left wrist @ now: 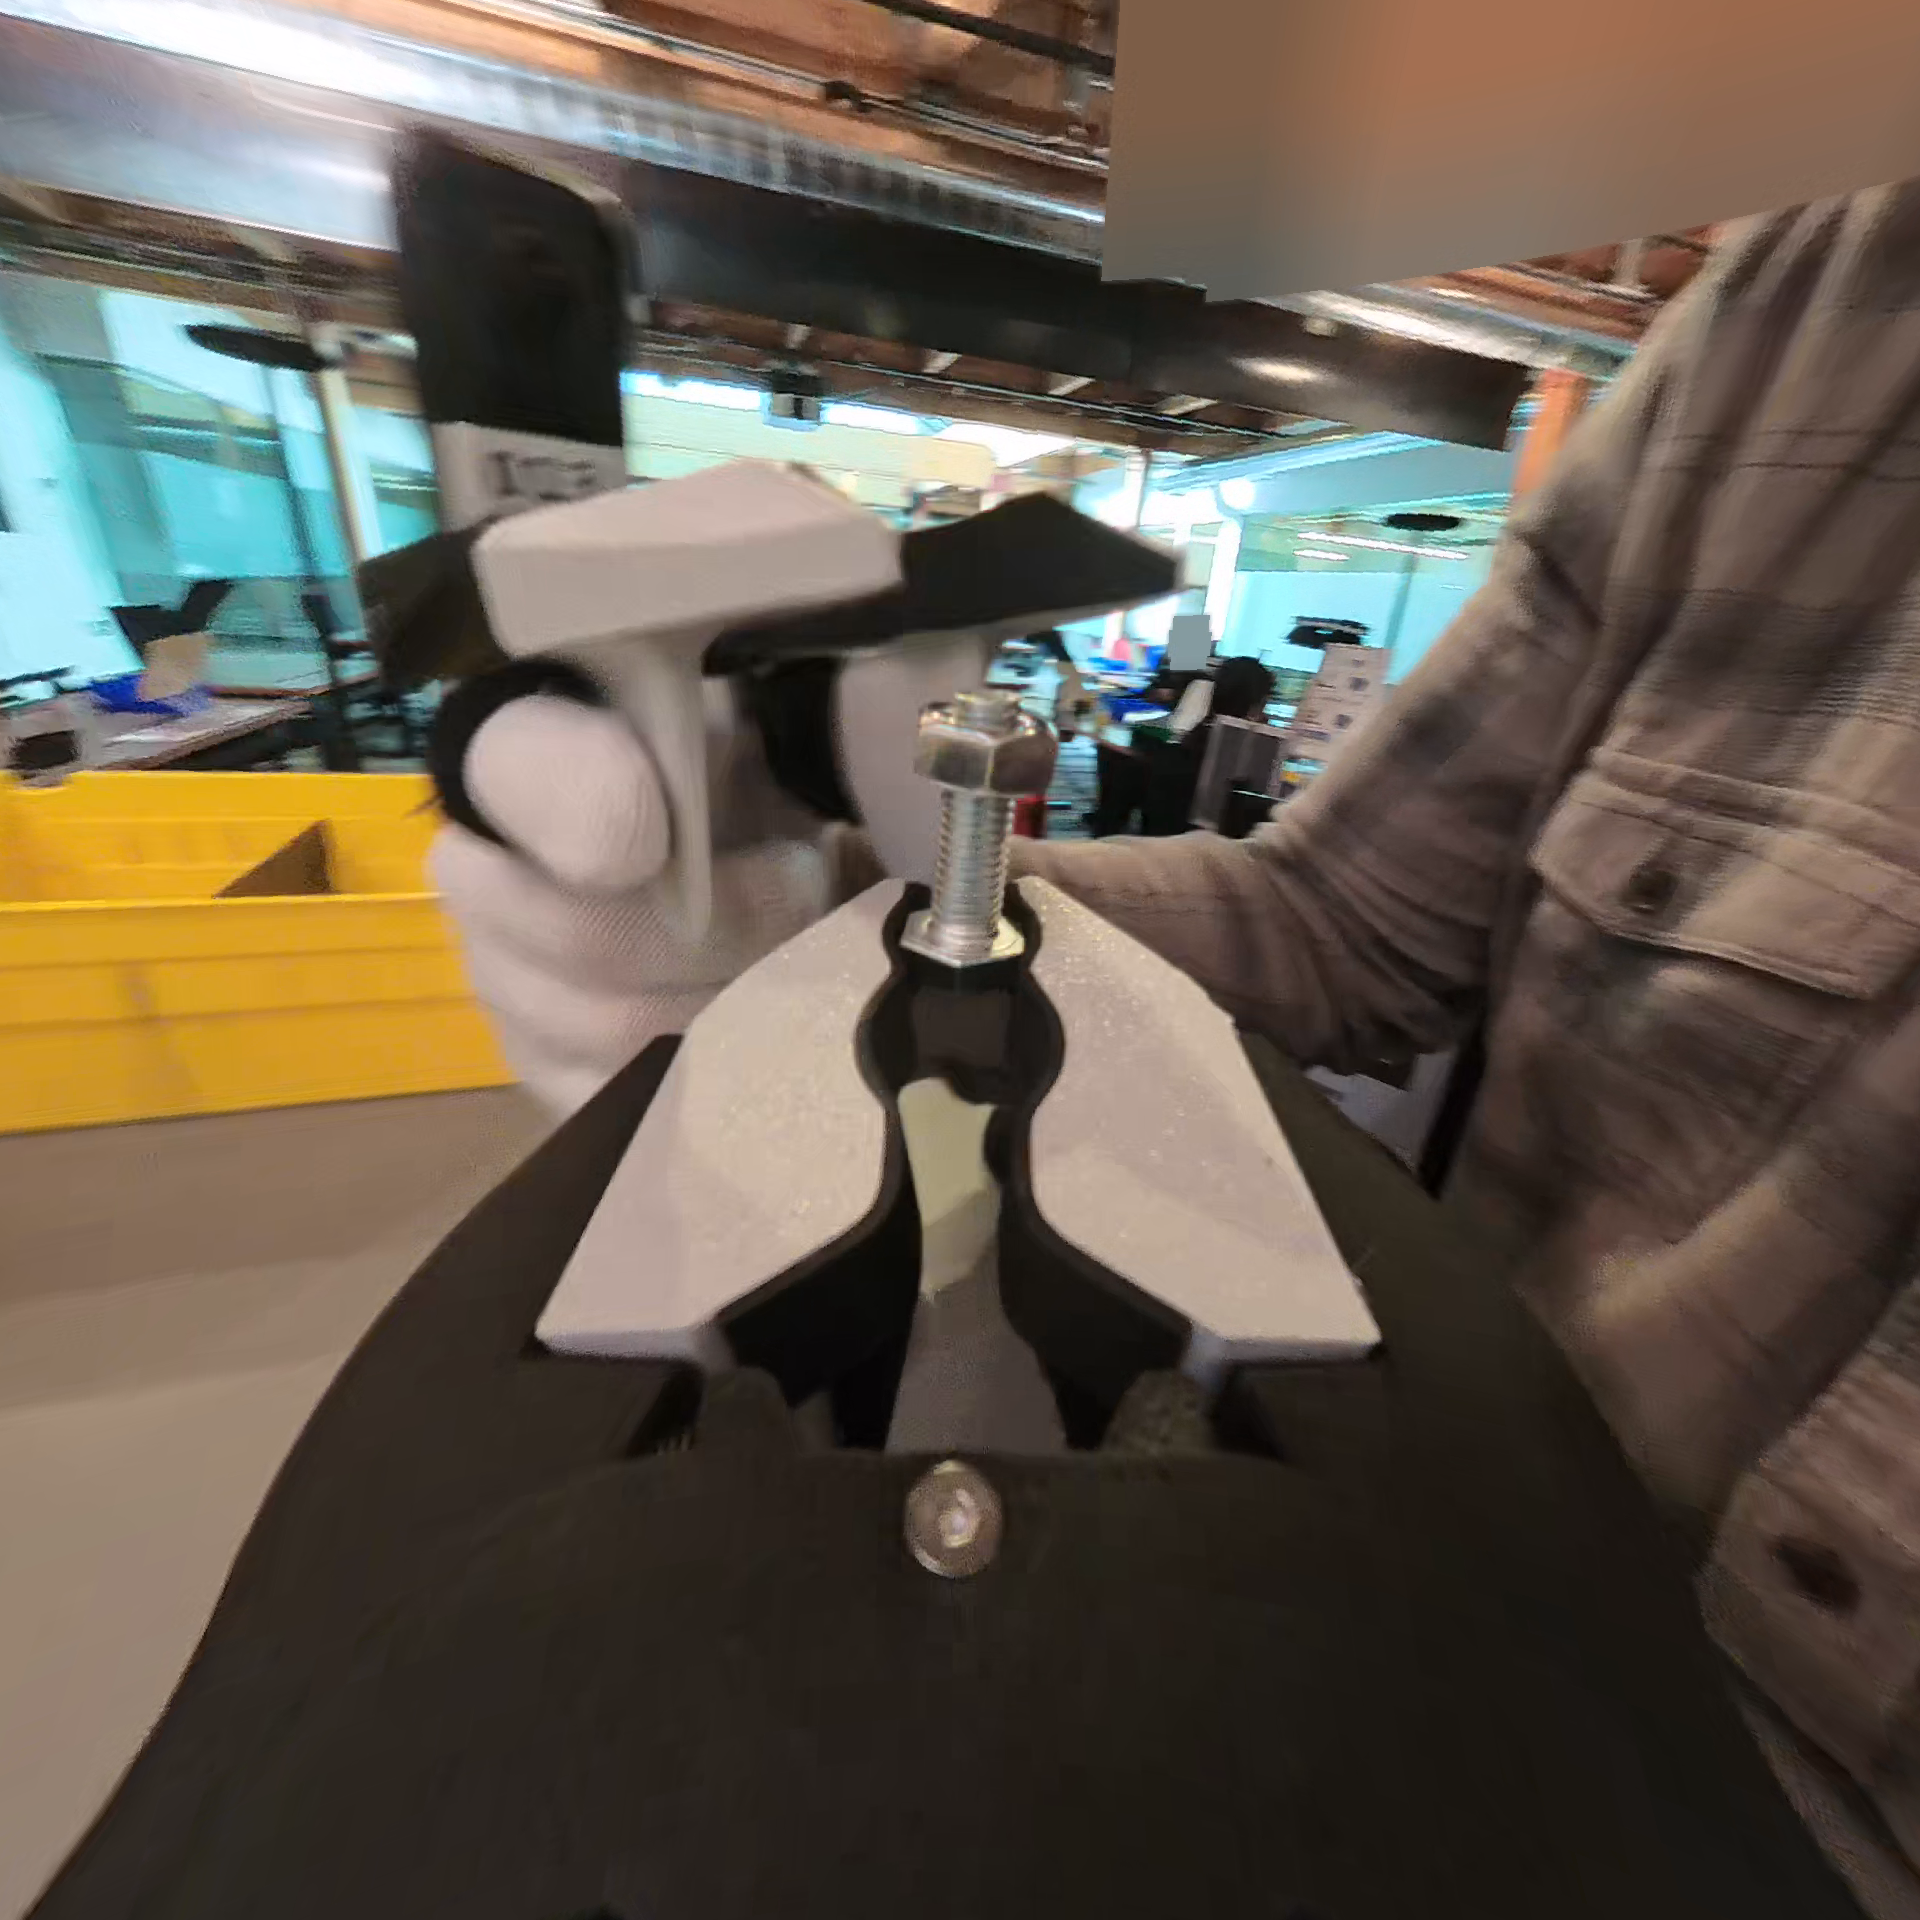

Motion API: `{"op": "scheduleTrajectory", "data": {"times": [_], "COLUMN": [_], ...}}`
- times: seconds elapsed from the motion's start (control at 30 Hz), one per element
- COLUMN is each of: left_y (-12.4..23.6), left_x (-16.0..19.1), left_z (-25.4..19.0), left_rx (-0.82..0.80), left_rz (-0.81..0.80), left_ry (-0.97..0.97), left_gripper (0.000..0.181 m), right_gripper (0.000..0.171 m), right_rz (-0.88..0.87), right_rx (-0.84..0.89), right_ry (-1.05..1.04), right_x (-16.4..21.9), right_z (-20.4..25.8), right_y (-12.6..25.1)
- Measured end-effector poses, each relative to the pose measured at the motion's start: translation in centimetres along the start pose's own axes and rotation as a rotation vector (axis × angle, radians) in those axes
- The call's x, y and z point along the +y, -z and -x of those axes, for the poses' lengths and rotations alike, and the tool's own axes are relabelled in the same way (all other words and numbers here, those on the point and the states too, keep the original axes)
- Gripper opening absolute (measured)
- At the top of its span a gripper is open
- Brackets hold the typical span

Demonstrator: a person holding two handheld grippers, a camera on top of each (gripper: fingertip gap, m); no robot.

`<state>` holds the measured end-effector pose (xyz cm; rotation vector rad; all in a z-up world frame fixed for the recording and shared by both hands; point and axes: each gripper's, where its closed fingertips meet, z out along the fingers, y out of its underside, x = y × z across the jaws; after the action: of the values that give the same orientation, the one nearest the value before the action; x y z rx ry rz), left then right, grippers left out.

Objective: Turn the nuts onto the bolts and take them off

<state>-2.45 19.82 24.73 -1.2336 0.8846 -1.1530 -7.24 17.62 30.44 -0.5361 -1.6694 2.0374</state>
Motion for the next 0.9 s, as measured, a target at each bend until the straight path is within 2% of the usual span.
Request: {"op": "scheduleTrajectory", "data": {"times": [0.07, 0.23, 0.3, 0.43, 0.5, 0.57, 0.7, 0.8, 0.9], "left_y": [0.5, 0.9, 1.1, 1.6, 1.6, 1.6, 1.6, 1.4, 1.0], "left_x": [0.0, 0.3, 0.2, 0.4, 0.4, 0.5, 0.5, 0.2, -0.2], "left_z": [1.0, 3.8, 4.8, 6.1, 6.2, 6.3, 6.0, 5.2, 3.6], "left_rx": [-0.048, -0.232, -0.300, -0.409, -0.424, -0.441, -0.418, -0.356, -0.246], "left_rz": [-0.002, 0.007, -0.007, 0.002, 0.012, 0.016, 0.020, 0.011, -0.004], "left_ry": [-0.013, -0.041, -0.037, -0.077, -0.084, -0.091, -0.090, -0.083, -0.067], "left_gripper": [0.014, 0.014, 0.014, 0.014, 0.014, 0.014, 0.014, 0.014, 0.014], "right_gripper": [0.048, 0.045, 0.050, 0.044, 0.030, 0.015, 0.015, 0.015, 0.014], "right_rz": [0.029, 0.104, 0.104, 0.096, 0.085, 0.073, 0.051, 0.089, 0.121], "right_rx": [0.209, 0.675, 0.832, 1.070, 1.163, 1.204, 1.179, 1.066, 0.848], "right_ry": [0.063, 0.150, 0.164, 0.198, 0.202, 0.217, 0.210, 0.201, 0.169], "right_x": [-0.1, 0.8, 1.4, 2.2, 2.6, 2.9, 2.8, 2.7, 2.4], "right_z": [-1.6, -4.5, -5.1, -5.4, -5.7, -5.7, -5.4, -5.0, -3.8], "right_y": [0.7, 2.6, 3.1, 3.7, 4.1, 4.1, 4.0, 3.4, 2.1]}}
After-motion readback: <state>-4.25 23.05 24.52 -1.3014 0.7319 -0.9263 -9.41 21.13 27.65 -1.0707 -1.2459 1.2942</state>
